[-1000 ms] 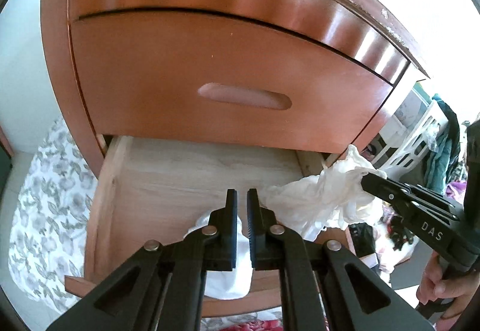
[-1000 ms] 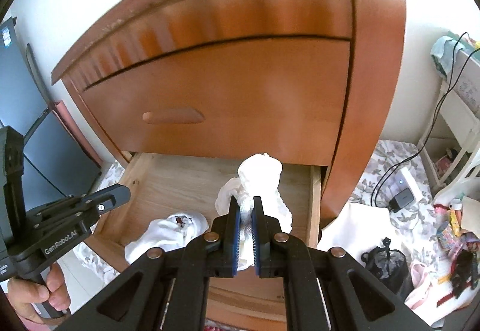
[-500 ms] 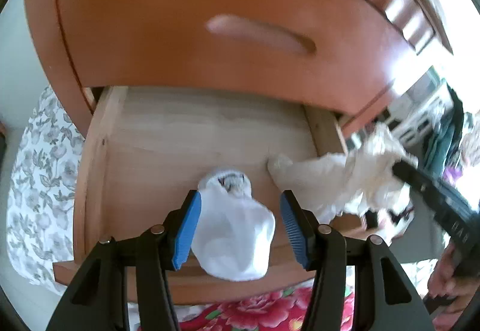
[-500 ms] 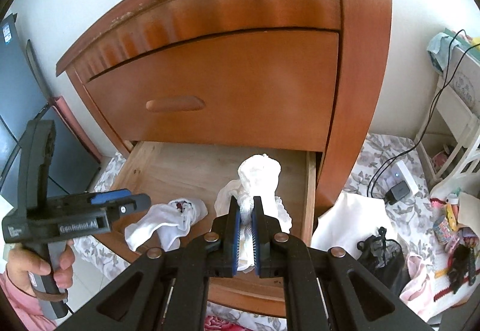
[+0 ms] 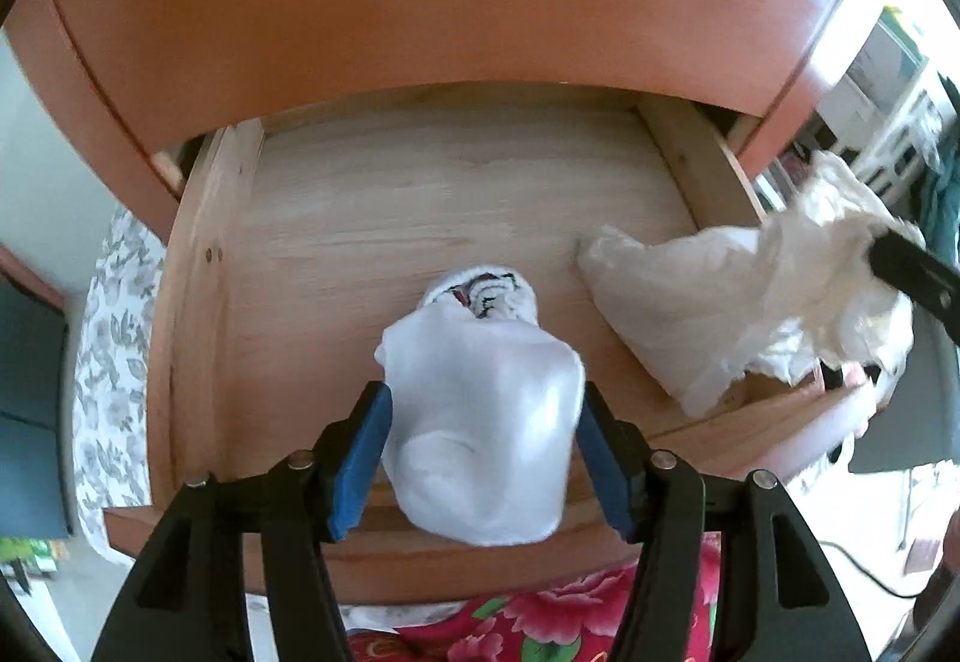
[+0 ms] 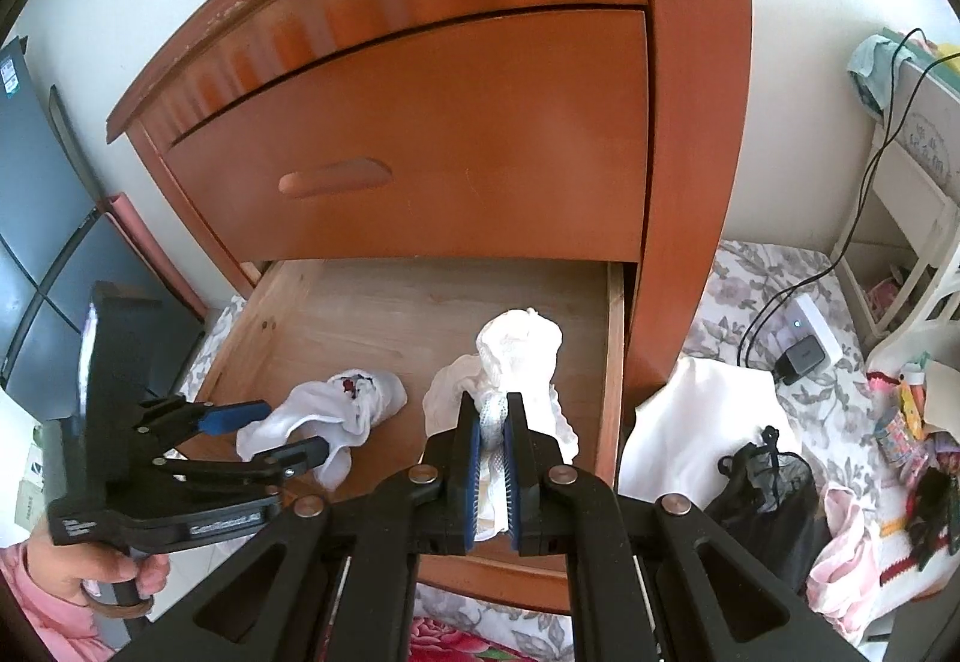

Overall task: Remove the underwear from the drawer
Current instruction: 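Lift the white socks with the left tool while the right tool lifts the white cloth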

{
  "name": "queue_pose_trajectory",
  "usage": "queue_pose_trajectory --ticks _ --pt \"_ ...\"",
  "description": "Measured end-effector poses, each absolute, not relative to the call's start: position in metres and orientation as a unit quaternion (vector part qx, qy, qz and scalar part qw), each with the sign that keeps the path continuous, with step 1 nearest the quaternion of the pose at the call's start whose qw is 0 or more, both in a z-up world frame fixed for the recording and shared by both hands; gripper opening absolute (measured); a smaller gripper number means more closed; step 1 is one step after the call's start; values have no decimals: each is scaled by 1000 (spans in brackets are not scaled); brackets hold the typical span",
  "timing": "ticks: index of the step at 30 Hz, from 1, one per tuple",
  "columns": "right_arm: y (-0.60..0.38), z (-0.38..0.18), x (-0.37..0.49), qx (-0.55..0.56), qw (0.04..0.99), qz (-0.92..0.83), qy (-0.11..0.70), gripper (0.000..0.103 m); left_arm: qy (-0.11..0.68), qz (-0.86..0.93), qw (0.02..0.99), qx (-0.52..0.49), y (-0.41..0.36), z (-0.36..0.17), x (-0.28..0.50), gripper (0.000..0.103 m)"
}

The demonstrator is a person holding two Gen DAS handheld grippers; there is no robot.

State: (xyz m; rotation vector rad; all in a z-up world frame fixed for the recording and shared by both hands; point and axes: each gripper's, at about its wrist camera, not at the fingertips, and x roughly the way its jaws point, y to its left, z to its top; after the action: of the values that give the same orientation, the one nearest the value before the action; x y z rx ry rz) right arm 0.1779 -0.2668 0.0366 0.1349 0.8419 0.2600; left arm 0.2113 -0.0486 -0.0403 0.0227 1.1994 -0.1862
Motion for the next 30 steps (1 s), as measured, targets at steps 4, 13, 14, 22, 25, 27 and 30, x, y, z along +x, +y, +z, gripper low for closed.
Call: queue_pose_trajectory --ticks 4,13,14,22,25,27,30 --pt "-266 36 178 65 902 127 407 7 565 -80 821 -1 -48 -42 213 28" --pt "-267 34 177 67 901 127 409 7 543 -82 836 -4 -45 -42 212 11" --pt "-267 34 177 67 901 126 409 7 540 -82 838 -2 -46 -39 209 10" --pt "-268 42 170 66 907 128 396 7 502 -80 861 5 -46 -21 198 10" --pt "-270 46 168 68 909 127 391 7 490 -83 868 1 -45 -12 195 10" --pt "-272 51 167 71 911 127 387 7 483 -87 871 -1 -45 -5 193 10" --pt "-273 59 164 77 914 128 378 7 471 -91 877 -6 -45 9 188 10"
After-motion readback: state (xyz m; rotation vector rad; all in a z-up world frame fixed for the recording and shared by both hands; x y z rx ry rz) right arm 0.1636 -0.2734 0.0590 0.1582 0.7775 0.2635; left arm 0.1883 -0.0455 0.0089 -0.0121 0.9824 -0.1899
